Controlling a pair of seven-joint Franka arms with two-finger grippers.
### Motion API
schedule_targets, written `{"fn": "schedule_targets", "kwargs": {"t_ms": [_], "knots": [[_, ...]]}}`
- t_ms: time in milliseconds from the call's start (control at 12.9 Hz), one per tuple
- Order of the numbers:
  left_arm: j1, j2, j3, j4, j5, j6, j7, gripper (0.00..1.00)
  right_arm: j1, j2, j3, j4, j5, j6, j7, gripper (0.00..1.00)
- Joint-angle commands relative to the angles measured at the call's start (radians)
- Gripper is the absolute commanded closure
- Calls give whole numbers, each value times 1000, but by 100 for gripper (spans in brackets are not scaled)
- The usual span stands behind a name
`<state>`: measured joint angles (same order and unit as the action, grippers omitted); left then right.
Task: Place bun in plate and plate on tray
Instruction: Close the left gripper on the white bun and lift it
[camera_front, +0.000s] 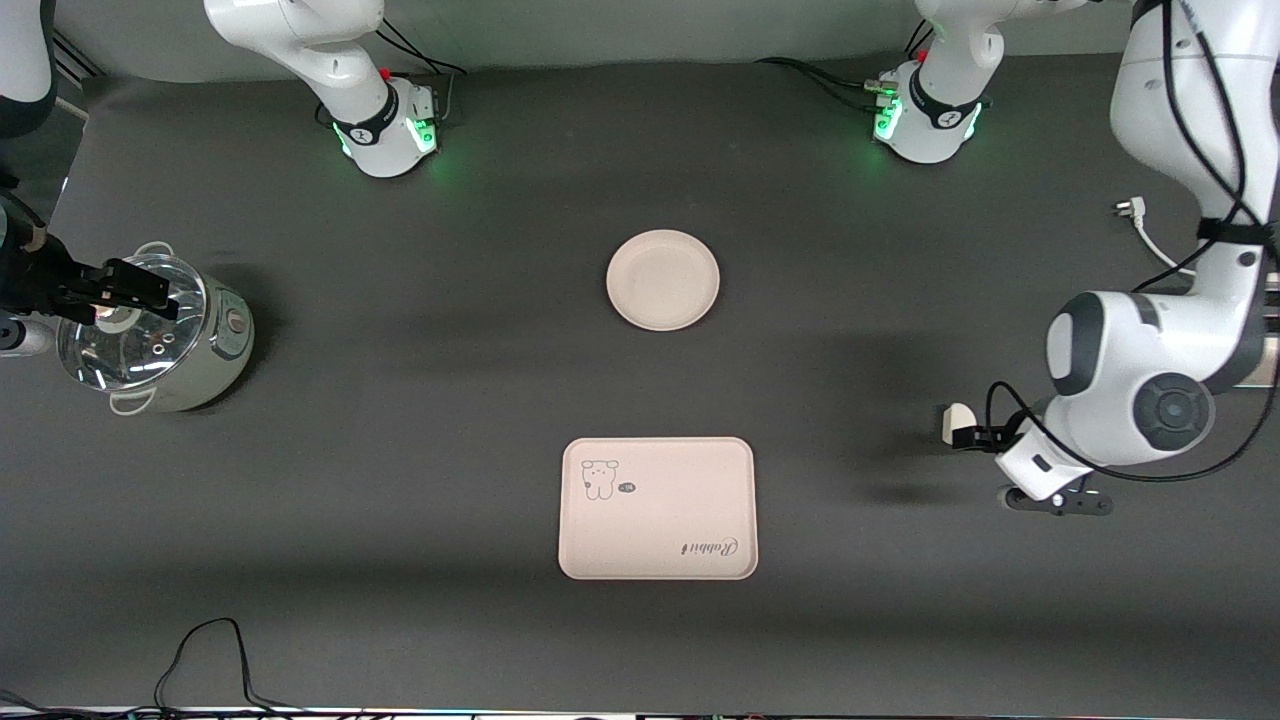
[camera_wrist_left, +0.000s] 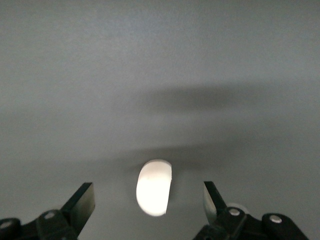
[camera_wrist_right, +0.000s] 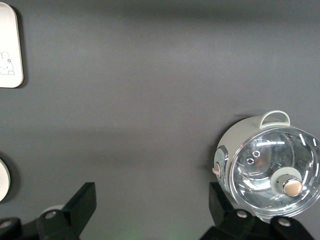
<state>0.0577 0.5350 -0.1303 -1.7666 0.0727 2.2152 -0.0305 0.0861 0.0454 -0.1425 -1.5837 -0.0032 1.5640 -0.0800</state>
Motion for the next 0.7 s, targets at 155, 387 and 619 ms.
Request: {"fn": "schedule_targets", "kwargs": {"t_ms": [155,387,619], "knots": [[-9,-18,12,-175,16,136,-25,3,9,-13,-9,-7,12,-7,8,0],[-10,-18,11,-200,9,143,-45,10,9,-15,-9,-7,12,-7,6,0],[-10,2,12,-201,9,184,-42,65,9,-15,-9,-6,12,-7,6,0]]}}
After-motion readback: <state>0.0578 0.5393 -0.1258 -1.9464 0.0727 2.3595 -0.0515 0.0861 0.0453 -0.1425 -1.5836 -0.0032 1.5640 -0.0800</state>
